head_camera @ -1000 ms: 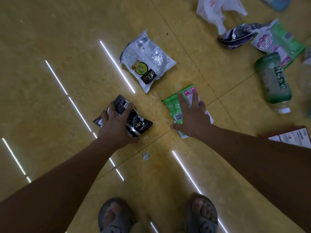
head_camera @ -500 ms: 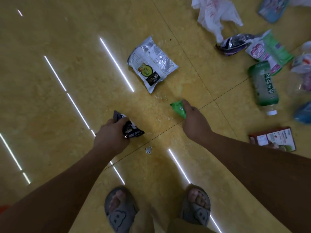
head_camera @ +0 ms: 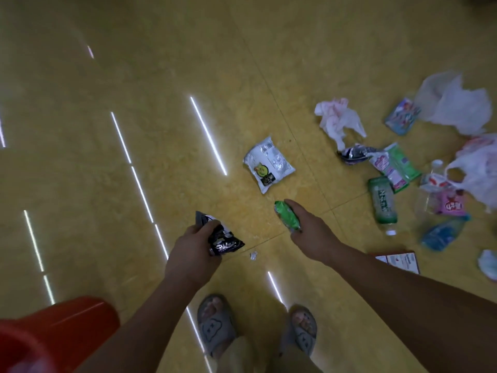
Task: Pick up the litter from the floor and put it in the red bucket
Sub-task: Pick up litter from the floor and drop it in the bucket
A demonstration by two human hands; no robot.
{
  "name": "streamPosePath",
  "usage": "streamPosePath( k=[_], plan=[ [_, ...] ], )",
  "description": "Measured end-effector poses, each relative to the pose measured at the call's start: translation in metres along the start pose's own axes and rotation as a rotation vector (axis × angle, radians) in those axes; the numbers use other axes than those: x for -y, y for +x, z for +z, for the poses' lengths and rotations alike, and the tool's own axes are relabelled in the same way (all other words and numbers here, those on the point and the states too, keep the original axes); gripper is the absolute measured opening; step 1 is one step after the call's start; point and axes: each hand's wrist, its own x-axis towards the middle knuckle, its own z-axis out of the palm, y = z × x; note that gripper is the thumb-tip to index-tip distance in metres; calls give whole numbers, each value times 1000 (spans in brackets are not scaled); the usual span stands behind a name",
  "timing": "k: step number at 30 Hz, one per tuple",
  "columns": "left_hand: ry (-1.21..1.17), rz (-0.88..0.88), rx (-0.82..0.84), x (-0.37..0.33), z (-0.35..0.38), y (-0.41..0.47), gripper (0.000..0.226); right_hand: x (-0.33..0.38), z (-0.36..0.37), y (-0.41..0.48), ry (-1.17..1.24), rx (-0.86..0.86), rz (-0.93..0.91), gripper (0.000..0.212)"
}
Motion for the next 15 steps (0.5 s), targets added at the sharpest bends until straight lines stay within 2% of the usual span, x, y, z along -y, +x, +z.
streamPosePath(
  k=[5, 15],
  plan=[
    [-29, -11, -67, -5, -42, -39, 71, 59, -15, -21, 10, 46, -67, 74],
    [-178, -182, -248, 21, -87, -118, 71, 156, -7, -39, -50, 202, -295, 71]
  ],
)
